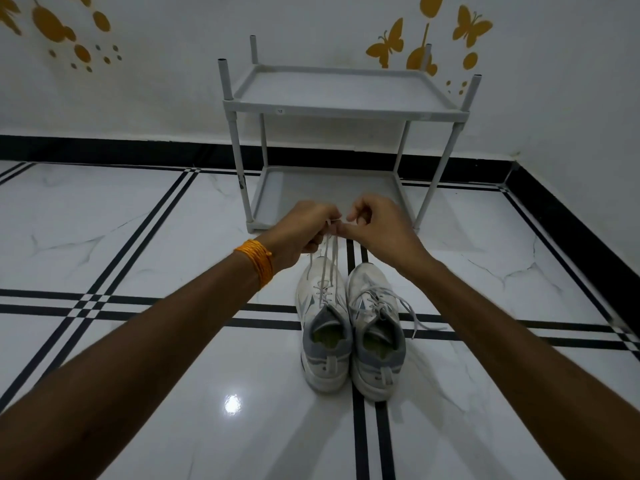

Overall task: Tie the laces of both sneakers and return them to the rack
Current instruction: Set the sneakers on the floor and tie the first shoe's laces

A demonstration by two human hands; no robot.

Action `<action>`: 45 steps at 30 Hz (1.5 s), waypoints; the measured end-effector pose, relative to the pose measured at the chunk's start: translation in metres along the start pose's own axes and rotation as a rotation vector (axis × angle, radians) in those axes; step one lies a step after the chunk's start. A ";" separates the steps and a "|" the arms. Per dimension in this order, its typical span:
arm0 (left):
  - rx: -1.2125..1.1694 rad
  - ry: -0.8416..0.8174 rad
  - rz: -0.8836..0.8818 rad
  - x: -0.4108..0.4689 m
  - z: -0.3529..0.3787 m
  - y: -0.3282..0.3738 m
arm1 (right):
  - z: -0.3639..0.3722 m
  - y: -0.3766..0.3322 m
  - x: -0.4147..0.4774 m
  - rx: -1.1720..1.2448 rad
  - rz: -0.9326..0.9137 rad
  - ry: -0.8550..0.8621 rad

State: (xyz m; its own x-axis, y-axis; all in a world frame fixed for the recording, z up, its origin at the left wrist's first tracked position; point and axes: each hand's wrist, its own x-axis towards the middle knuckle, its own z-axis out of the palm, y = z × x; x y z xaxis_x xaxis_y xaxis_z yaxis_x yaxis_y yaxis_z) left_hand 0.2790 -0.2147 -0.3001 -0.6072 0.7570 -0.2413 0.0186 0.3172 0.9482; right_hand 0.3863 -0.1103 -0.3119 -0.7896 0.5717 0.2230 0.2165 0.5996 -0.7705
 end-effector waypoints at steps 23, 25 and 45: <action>0.961 0.421 -0.092 -0.008 -0.113 -0.184 | -0.068 0.173 -0.052 -0.684 0.442 -0.216; 1.038 0.322 -0.136 -0.009 -0.107 -0.201 | -0.053 0.181 -0.063 -0.697 0.501 -0.281; 0.994 0.039 0.264 0.003 0.003 -0.164 | 0.053 0.111 -0.058 -0.561 -0.028 -0.309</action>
State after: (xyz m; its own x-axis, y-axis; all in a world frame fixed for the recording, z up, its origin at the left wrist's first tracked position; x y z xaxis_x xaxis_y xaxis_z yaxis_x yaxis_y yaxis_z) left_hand 0.2767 -0.2629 -0.4567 -0.5135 0.8577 -0.0268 0.7932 0.4864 0.3663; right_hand 0.4257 -0.1063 -0.4420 -0.9104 0.4137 -0.0080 0.3944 0.8619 -0.3187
